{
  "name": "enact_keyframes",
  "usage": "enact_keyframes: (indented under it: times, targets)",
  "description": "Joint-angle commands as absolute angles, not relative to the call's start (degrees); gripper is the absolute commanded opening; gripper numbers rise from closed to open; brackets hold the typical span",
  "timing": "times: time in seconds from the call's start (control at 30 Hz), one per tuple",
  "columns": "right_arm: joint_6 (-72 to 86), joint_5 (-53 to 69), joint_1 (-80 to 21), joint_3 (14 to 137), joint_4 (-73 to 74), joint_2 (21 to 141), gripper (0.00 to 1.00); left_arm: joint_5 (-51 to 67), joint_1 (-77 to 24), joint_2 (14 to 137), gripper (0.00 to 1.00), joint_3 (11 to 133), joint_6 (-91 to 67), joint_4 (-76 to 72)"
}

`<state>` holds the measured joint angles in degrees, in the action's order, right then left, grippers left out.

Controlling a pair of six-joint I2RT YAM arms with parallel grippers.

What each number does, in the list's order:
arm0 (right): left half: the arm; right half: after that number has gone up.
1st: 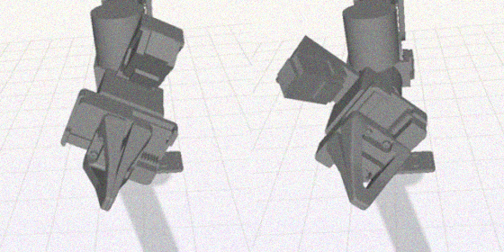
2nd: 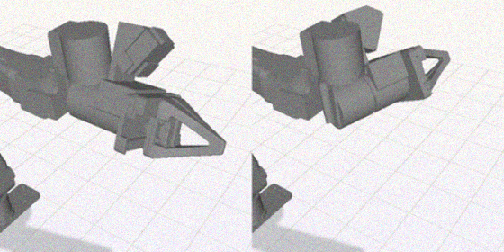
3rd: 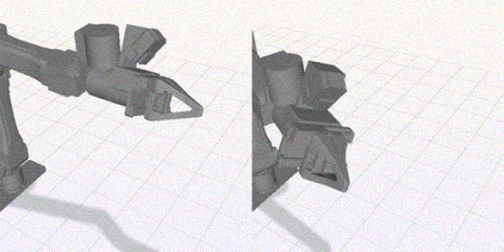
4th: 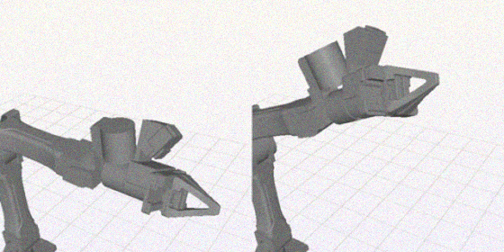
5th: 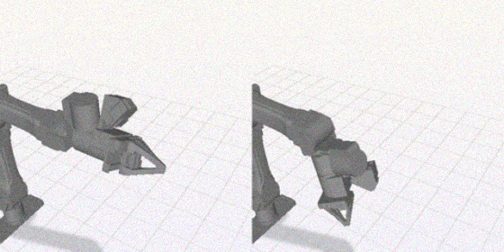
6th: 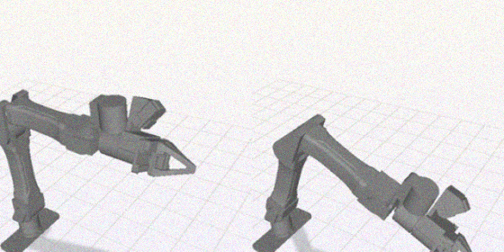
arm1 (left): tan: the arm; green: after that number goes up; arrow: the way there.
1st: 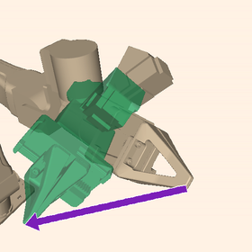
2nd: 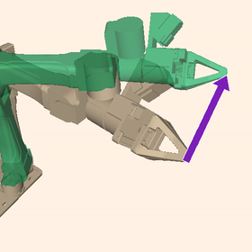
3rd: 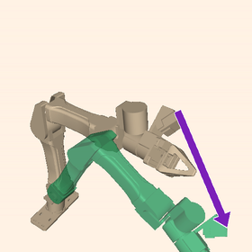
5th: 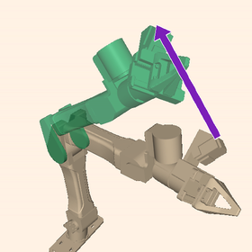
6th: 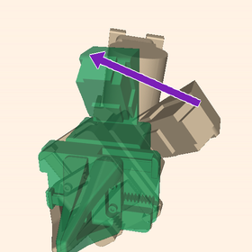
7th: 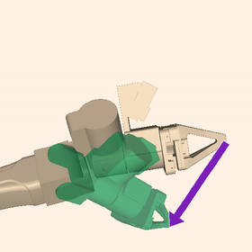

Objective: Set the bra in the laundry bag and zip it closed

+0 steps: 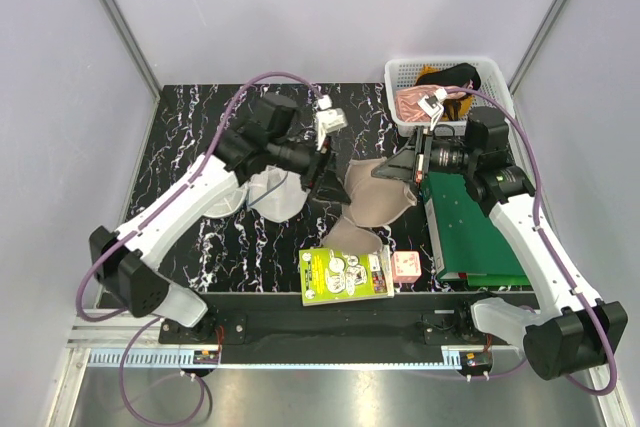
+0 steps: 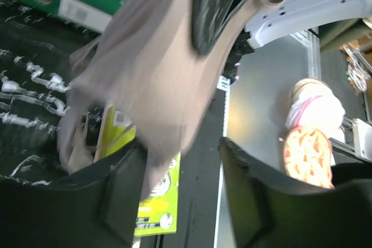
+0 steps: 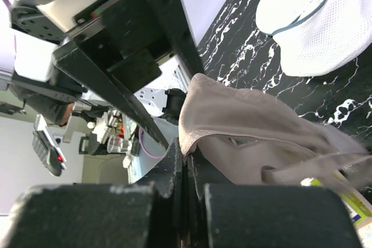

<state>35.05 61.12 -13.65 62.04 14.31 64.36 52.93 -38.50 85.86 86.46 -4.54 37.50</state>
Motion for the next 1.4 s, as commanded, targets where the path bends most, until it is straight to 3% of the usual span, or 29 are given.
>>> enact_keyframes:
  times: [0.0,0.33,0.63,0.73,0.77,0.9,1.13,1.37]
  targets:
    - [37.8,61.3,-14.1,63.4,10.4,63.6,0.0,53.3,-34.9,77.5,0.64,79.0,-3.5,36.3]
    - [42.9,63.8,-14.1,67.8,9.2,64.5,0.0,52.7,-34.5,72.0,0.82,64.3,-11.2,19.5]
    - [48.1,64.4,-14.1,68.6,6.4,64.3,0.0,61.9,-34.0,77.5,0.82,57.7,-17.5,1.7]
    - [48.3,64.2,-14.1,68.8,5.9,64.3,0.0,64.9,-34.3,78.6,0.76,57.0,-18.8,0.2]
    - [48.4,63.8,-14.1,68.9,5.8,64.3,0.0,65.6,-34.3,79.0,0.62,56.8,-19.1,-1.0]
    - [46.8,62.5,-14.1,70.0,5.8,65.3,0.0,67.4,-34.1,79.4,0.35,54.8,-20.0,-0.8]
    - [33.9,54.5,-14.1,69.7,12.0,67.2,0.0,66.1,-32.1,83.4,0.02,55.9,-23.7,6.4]
    - [32.6,47.2,-14.9,65.7,12.6,69.2,0.0,68.1,-31.2,84.4,0.02,59.1,-26.2,12.2]
